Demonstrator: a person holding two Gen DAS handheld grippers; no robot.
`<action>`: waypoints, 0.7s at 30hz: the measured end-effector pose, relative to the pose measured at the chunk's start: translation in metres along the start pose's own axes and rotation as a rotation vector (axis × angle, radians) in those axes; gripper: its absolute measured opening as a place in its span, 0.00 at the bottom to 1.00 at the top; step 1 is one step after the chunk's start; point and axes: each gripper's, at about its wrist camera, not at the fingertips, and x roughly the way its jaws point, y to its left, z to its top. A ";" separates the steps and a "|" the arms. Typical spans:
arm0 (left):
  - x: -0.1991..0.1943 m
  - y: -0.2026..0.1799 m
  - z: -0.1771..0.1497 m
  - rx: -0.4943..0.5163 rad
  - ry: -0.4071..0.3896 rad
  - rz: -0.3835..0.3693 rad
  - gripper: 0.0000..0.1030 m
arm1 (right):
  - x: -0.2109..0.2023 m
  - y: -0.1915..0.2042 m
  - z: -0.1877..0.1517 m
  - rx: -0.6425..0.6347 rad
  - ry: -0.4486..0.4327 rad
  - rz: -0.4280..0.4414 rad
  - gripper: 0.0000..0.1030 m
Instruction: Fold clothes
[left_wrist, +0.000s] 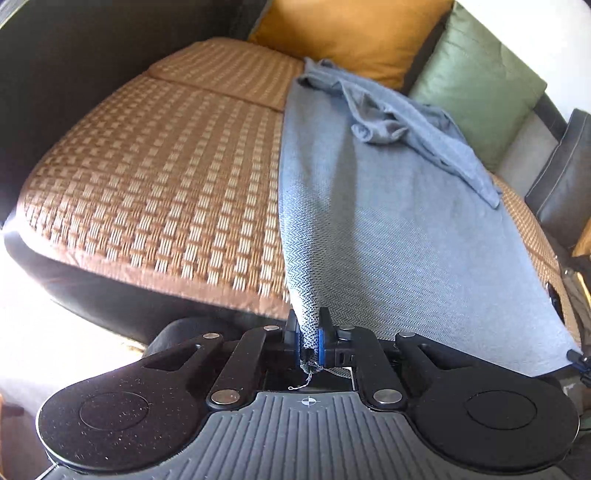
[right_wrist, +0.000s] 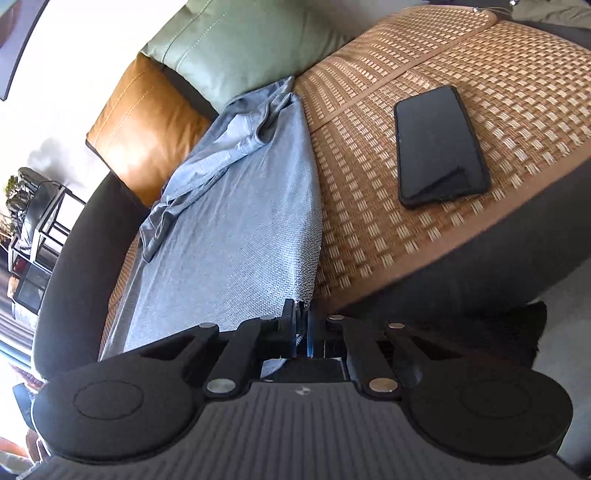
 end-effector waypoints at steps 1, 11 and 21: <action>0.003 0.001 0.000 0.001 0.008 0.004 0.05 | -0.001 0.000 -0.001 -0.001 0.003 0.000 0.06; -0.001 0.007 0.009 -0.109 -0.005 -0.039 0.05 | 0.006 0.001 0.021 0.013 0.025 0.041 0.06; 0.003 -0.004 0.109 -0.294 -0.185 -0.132 0.05 | 0.033 0.022 0.115 0.077 -0.025 0.192 0.06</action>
